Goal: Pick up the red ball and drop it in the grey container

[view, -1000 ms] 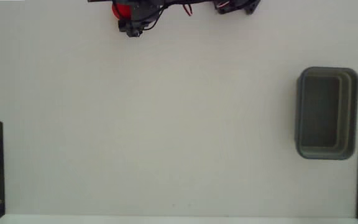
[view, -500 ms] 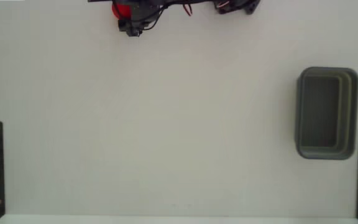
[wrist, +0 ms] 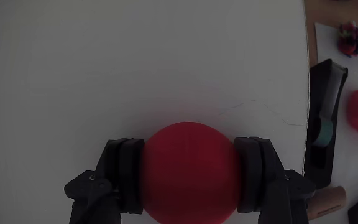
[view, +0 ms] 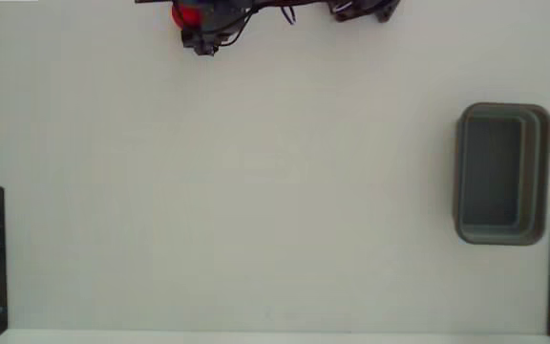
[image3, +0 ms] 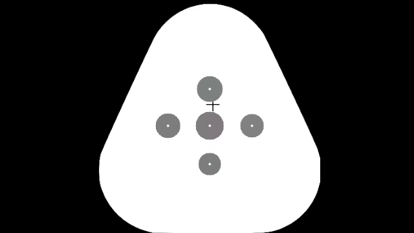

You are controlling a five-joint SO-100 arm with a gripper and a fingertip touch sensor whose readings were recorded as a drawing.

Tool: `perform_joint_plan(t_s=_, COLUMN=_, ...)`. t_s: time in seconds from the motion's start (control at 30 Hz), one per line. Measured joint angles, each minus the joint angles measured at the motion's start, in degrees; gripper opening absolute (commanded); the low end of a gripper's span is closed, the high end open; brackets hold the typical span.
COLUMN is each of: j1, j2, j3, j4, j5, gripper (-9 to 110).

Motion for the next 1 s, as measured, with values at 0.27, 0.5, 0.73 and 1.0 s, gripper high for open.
perform_joint_plan(t_s=0.27, j1=0.00, j2=0.00, j3=0.00, j4=0.00, j5=0.00, gripper=79)
perform_joint_plan(t_s=0.5, j1=0.00, j2=0.00, j3=0.00, j4=0.00, j5=0.00, gripper=78)
perform_joint_plan(t_s=0.73, j1=0.00, j2=0.00, j3=0.00, j4=0.00, j5=0.00, gripper=76)
perform_joint_plan(t_s=1.0, j1=0.00, j2=0.00, j3=0.00, j4=0.00, j5=0.00, gripper=74)
